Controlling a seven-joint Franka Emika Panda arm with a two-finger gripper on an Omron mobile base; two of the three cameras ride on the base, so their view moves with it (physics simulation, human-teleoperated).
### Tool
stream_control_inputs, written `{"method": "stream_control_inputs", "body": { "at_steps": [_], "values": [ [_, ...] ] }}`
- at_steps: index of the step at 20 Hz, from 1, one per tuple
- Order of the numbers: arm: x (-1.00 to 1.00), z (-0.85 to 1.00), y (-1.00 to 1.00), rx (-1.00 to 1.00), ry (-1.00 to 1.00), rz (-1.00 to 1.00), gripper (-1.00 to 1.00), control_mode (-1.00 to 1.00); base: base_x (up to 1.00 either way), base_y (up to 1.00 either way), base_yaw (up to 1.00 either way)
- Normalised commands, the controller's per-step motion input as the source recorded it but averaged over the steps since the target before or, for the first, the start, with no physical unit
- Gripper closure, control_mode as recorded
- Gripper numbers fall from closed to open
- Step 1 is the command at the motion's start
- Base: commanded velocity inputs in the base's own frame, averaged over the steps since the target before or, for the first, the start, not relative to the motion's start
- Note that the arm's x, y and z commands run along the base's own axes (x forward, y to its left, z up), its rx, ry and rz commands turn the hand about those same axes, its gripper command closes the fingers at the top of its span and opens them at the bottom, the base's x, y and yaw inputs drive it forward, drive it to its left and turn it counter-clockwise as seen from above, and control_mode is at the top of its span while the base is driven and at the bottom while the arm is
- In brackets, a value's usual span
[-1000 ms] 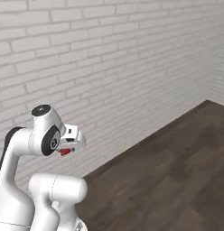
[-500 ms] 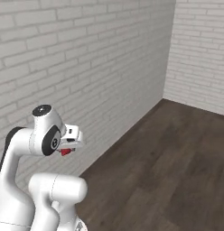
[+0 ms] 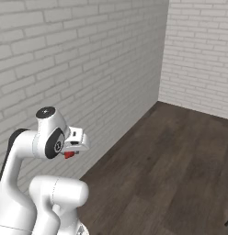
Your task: Take the strawberry from the fridge and place it on top of the pancake, located on the dining counter.
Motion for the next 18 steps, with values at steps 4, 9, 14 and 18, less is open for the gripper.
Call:
{"method": "stream_control_inputs", "body": {
  "at_steps": [4, 9, 14, 18],
  "values": [
    [0.0, 0.0, 0.0, 0.0, 0.0, 0.0, 1.0, 1.0, 0.32, 0.03, 0.0],
    [0.0, 0.0, 0.0, 0.0, 0.0, 0.0, 1.0, 1.0, 0.41, 0.22, -0.14],
    [0.0, 0.0, 0.0, 0.0, 0.0, 0.0, 1.0, 1.0, 0.92, 0.48, -0.5],
    [0.0, 0.0, 0.0, 0.0, 0.0, 0.0, 1.0, 1.0, 1.0, 0.59, -0.53]
  ]
}}
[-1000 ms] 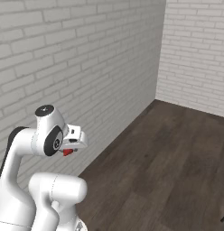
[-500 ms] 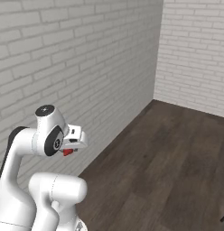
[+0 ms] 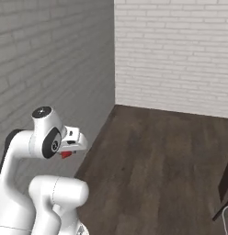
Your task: Take the strawberry from the fridge and place it on top of the pancake, located on the dining counter.
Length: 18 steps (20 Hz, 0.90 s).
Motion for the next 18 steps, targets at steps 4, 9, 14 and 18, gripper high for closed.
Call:
{"method": "stream_control_inputs", "body": {
  "at_steps": [4, 9, 14, 18],
  "values": [
    [0.0, 0.0, 0.0, 0.0, 0.0, 0.0, 1.0, 1.0, 1.0, 0.32, -0.57],
    [0.0, 0.0, 0.0, 0.0, 0.0, 0.0, 1.0, 1.0, 0.94, -0.03, -0.56],
    [0.0, 0.0, 0.0, 0.0, 0.0, 0.0, 1.0, 1.0, 0.44, -0.19, -0.74],
    [0.0, 0.0, 0.0, 0.0, 0.0, 0.0, 1.0, 1.0, 0.11, -0.31, -0.84]
  ]
}}
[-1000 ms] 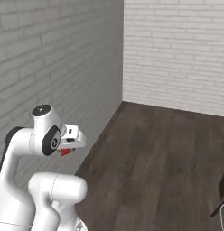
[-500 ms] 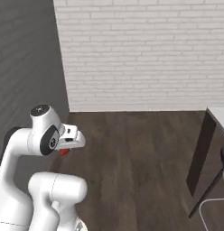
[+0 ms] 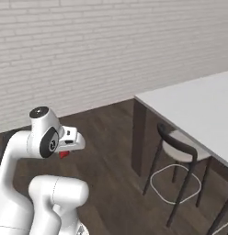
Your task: Take the strawberry from the fridge and place it on top of the pancake, located on the dining counter.
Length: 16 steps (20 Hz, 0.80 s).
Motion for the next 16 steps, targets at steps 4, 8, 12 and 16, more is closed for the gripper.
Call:
{"method": "stream_control_inputs", "body": {
  "at_steps": [4, 8, 12, 16],
  "values": [
    [0.0, 0.0, 0.0, 0.0, 0.0, 0.0, 1.0, 1.0, 0.04, -0.36, -0.84],
    [0.0, 0.0, 0.0, 0.0, 0.0, 0.0, 1.0, 1.0, 0.07, -0.14, -0.87],
    [0.0, 0.0, 0.0, 0.0, 0.0, 0.0, 1.0, 1.0, 0.13, -0.13, -0.84],
    [0.0, 0.0, 0.0, 0.0, 0.0, 0.0, 1.0, 1.0, 0.54, -0.22, -0.64]
  ]
}}
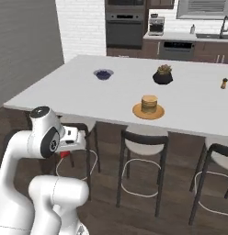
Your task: Take the strawberry from the fridge and place it on top of the pancake, located on the dining counter.
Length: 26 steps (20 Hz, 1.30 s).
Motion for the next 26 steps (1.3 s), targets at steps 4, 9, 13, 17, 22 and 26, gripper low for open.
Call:
{"method": "stream_control_inputs", "body": {
  "at_steps": [4, 9, 13, 17, 22, 26],
  "values": [
    [0.0, 0.0, 0.0, 0.0, 0.0, 0.0, 1.0, 1.0, 0.67, -0.42, -0.56],
    [0.0, 0.0, 0.0, 0.0, 0.0, 0.0, 1.0, 1.0, 0.98, -0.35, -0.06],
    [0.0, 0.0, 0.0, 0.0, 0.0, 0.0, 1.0, 1.0, 0.91, -0.68, -0.02],
    [0.0, 0.0, 0.0, 0.0, 0.0, 0.0, 1.0, 1.0, 0.31, -0.73, -0.09],
    [0.0, 0.0, 0.0, 0.0, 0.0, 0.0, 1.0, 1.0, 0.29, 0.12, -0.02],
    [0.0, 0.0, 0.0, 0.0, 0.0, 0.0, 1.0, 1.0, 0.24, 0.67, 0.0]
  ]
}}
